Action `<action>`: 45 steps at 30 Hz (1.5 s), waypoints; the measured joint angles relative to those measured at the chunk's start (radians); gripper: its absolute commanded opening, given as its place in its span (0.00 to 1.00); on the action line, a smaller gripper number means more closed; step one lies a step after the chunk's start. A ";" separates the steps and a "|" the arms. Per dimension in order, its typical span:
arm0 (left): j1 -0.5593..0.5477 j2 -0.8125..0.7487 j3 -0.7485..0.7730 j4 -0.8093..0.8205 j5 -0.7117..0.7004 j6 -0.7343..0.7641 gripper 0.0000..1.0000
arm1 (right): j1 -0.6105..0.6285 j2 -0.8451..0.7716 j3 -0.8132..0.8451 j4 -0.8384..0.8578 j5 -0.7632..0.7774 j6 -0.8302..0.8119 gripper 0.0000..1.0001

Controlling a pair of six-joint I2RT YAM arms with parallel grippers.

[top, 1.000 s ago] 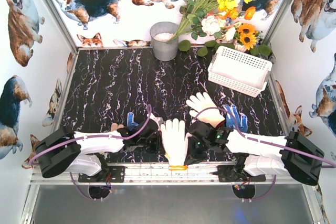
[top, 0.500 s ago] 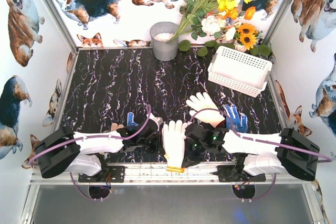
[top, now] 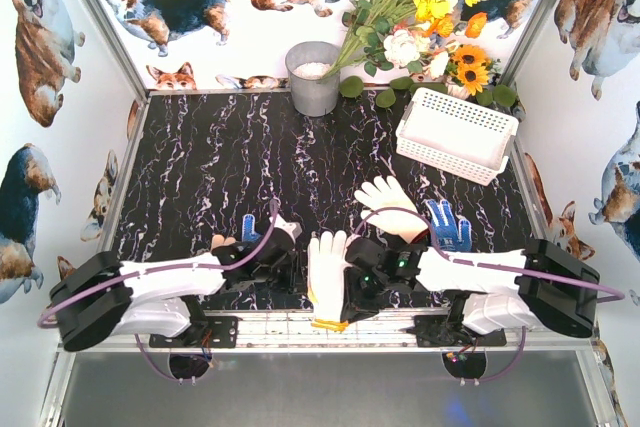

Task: Put the gloves into the storage basket
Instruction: Pair the glove with the glove.

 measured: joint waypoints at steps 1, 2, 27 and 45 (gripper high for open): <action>0.001 -0.023 0.000 -0.021 -0.011 0.000 0.25 | 0.000 -0.006 0.008 -0.011 0.005 -0.002 0.34; 0.001 -0.045 0.001 -0.041 -0.023 0.001 0.27 | 0.000 -0.018 0.016 -0.026 0.012 -0.006 0.36; 0.037 -0.014 0.033 0.048 0.067 -0.105 0.34 | -0.066 -0.304 -0.105 -0.039 0.222 0.127 0.39; 0.058 0.077 0.033 0.056 0.117 -0.116 0.19 | -0.079 -0.226 -0.105 0.019 0.218 0.147 0.34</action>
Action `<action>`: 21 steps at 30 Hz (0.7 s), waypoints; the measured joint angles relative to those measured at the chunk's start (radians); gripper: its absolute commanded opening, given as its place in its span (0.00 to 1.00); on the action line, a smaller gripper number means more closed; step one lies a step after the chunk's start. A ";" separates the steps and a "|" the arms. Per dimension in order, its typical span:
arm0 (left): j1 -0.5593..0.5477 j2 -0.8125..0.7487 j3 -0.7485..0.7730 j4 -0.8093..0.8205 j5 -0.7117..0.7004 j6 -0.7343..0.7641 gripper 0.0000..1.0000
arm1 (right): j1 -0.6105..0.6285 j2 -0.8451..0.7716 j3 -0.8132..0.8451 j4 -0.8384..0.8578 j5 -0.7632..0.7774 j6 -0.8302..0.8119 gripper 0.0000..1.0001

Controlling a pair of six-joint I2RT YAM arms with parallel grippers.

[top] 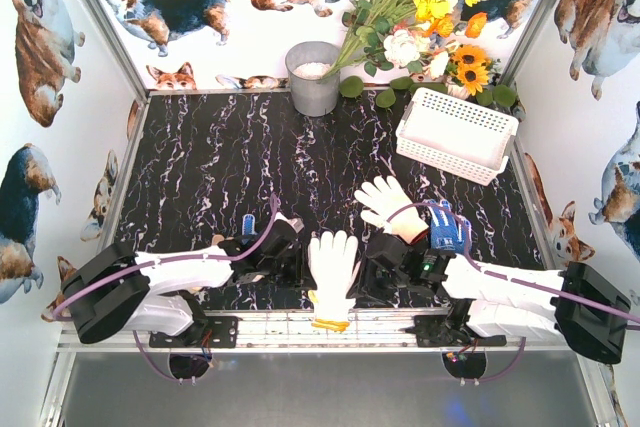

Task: Put the gloves into the storage basket
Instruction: Pair the glove with the glove.

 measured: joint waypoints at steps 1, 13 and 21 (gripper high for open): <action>0.001 0.003 0.000 0.003 0.002 0.000 0.18 | 0.000 0.003 0.000 0.000 0.000 0.000 0.34; 0.005 0.006 0.000 0.009 0.010 0.003 0.20 | 0.000 0.026 0.009 -0.064 0.010 -0.002 0.37; 0.005 -0.011 0.001 -0.002 -0.005 0.008 0.12 | -0.006 0.027 0.019 -0.079 0.025 -0.003 0.34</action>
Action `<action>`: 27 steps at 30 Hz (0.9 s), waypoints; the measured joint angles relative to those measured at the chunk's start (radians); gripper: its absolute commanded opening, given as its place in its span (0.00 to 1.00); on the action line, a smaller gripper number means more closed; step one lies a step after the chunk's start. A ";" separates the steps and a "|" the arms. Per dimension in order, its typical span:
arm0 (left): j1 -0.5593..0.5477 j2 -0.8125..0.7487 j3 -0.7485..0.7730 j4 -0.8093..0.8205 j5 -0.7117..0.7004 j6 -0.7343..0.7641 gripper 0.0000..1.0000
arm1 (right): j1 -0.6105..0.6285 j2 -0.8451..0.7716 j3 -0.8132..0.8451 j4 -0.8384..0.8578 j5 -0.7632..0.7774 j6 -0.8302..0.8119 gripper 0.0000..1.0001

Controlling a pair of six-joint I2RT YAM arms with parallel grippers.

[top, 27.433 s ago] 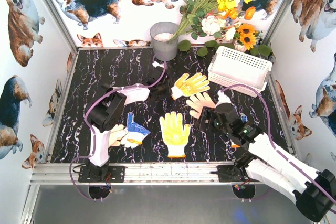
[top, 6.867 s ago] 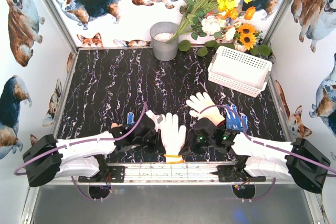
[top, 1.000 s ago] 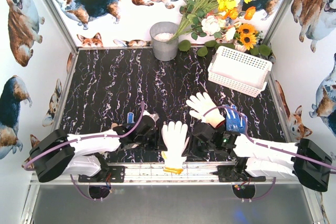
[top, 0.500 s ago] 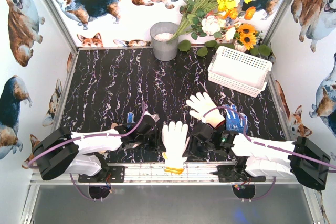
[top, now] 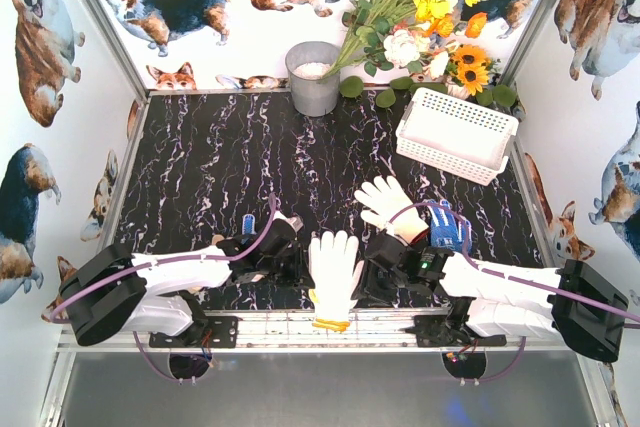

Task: Put the gloves into the storage basket
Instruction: Pair the glove with the glove.

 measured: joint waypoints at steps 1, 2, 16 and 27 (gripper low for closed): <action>0.000 -0.001 0.002 -0.005 -0.002 0.001 0.11 | 0.000 0.000 0.000 0.000 0.002 0.000 0.33; 0.000 -0.002 0.003 -0.008 -0.004 0.002 0.12 | 0.000 0.000 0.000 0.000 0.004 0.000 0.33; 0.000 0.018 0.012 -0.012 -0.003 0.011 0.07 | -0.004 0.000 0.000 0.009 0.012 0.002 0.19; 0.000 0.036 0.022 -0.012 0.003 0.026 0.00 | -0.005 -0.009 0.000 0.022 0.011 0.006 0.00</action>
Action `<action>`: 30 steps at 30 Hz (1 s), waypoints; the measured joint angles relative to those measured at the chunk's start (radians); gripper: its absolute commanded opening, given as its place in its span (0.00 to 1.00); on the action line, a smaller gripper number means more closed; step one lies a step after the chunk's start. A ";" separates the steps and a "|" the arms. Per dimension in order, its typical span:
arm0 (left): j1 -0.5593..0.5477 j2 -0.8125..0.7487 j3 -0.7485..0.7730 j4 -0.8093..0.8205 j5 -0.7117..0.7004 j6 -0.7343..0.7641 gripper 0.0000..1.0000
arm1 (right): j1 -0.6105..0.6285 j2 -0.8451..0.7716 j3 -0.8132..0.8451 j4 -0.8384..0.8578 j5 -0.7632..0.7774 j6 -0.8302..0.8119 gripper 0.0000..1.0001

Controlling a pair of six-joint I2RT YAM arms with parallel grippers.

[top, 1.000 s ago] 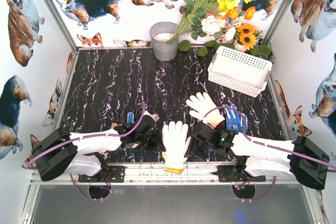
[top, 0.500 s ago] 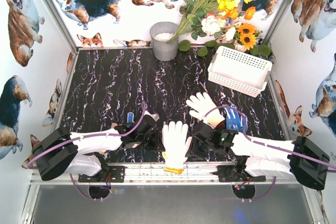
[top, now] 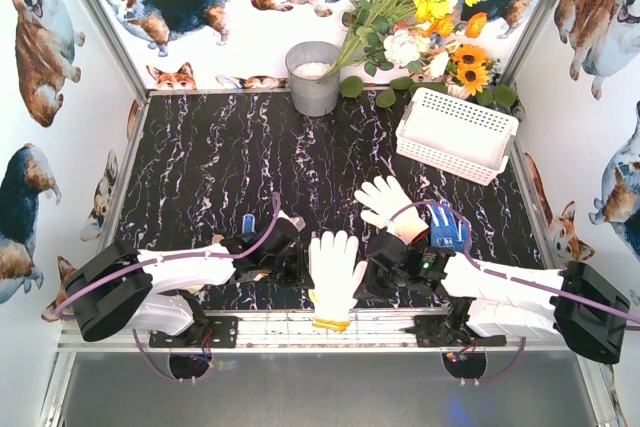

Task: Put the gloves into the storage basket
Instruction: Pair the glove with the glove.

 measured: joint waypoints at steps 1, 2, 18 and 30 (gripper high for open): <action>0.000 0.000 0.001 0.000 0.000 0.000 0.00 | 0.000 -0.006 0.000 0.000 0.000 0.002 0.00; 0.000 0.000 0.002 -0.001 -0.001 0.001 0.00 | 0.000 -0.013 -0.001 0.000 0.000 0.005 0.00; 0.000 -0.091 0.002 -0.035 -0.011 -0.004 0.01 | 0.000 -0.054 -0.004 0.010 -0.047 0.015 0.00; 0.000 -0.061 -0.018 -0.021 -0.012 -0.010 0.21 | 0.000 -0.051 -0.004 0.010 -0.052 0.015 0.00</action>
